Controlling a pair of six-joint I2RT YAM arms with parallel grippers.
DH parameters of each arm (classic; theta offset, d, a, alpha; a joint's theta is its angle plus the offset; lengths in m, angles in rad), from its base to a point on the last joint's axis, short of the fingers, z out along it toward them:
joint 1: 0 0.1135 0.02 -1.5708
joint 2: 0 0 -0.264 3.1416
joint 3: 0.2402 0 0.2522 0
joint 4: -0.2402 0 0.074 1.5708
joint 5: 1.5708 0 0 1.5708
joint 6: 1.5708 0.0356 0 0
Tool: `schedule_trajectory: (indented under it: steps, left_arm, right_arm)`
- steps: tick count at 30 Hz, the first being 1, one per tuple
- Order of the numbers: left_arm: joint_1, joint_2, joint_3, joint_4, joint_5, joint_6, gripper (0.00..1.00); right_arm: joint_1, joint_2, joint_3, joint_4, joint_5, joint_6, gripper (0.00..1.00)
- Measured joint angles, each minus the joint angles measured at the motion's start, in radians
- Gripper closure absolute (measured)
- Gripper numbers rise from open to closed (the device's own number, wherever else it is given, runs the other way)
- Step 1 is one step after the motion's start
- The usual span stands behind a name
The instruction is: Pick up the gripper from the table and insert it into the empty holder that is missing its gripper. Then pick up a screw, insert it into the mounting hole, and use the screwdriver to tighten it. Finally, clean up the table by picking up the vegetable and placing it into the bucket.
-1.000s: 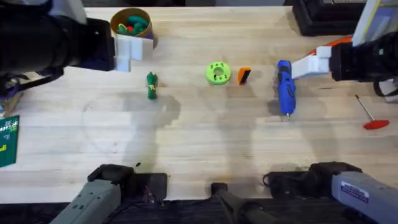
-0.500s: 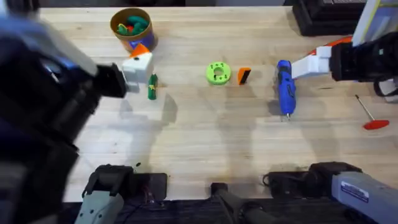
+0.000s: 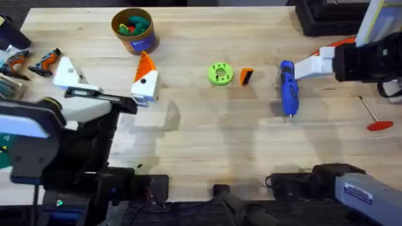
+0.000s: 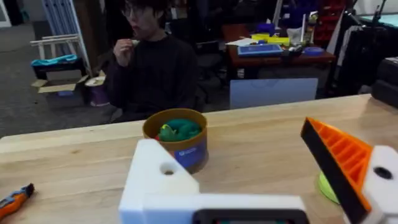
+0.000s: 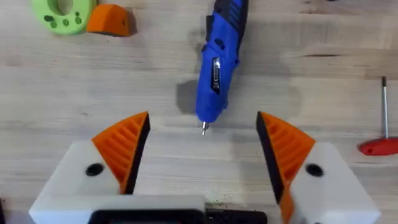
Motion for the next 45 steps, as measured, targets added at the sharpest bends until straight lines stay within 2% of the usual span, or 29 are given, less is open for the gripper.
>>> schedule_trajectory:
  steps: [5, 11, 20, 24, 27, 32, 45]
  left_arm:
    - [0.01, -0.063, -0.08, 0.009, 0.118, 0.0, 0.014]
    - [0.025, -0.092, -0.117, 0.017, 0.323, 0.0, 0.014]
    - [0.025, -0.093, -0.161, 0.011, 0.793, 0.0, 0.015]
    - [0.025, -0.093, -0.161, -0.059, 0.926, -0.026, 0.015]
    - [0.025, -0.093, -0.162, -0.138, 0.978, -0.069, 0.015]
    - [0.025, -0.093, -0.162, -0.146, 1.03, -0.096, 0.015]
    - [0.025, -0.093, -0.162, -0.15, 1.054, -0.09, 0.015]
  right_arm:
    - [0.0, 0.0, 0.0, 0.0, 0.0, 0.0, 0.01]
    - [0.0, 0.0, 0.0, 0.0, 0.0, 0.0, 0.01]
    - [0.0, 0.0, 0.0, 0.0, 0.0, 0.0, 0.01]
    - [0.0, 0.0, 0.0, 0.0, 0.0, 0.0, 0.01]
    - [0.0, 0.0, 0.0, 0.0, 0.0, 0.0, 0.01]
    - [0.0, 0.0, 0.0, 0.0, 0.0, 0.0, 0.01]
    - [0.0, 0.0, 0.0, 0.0, 0.0, 0.0, 0.01]
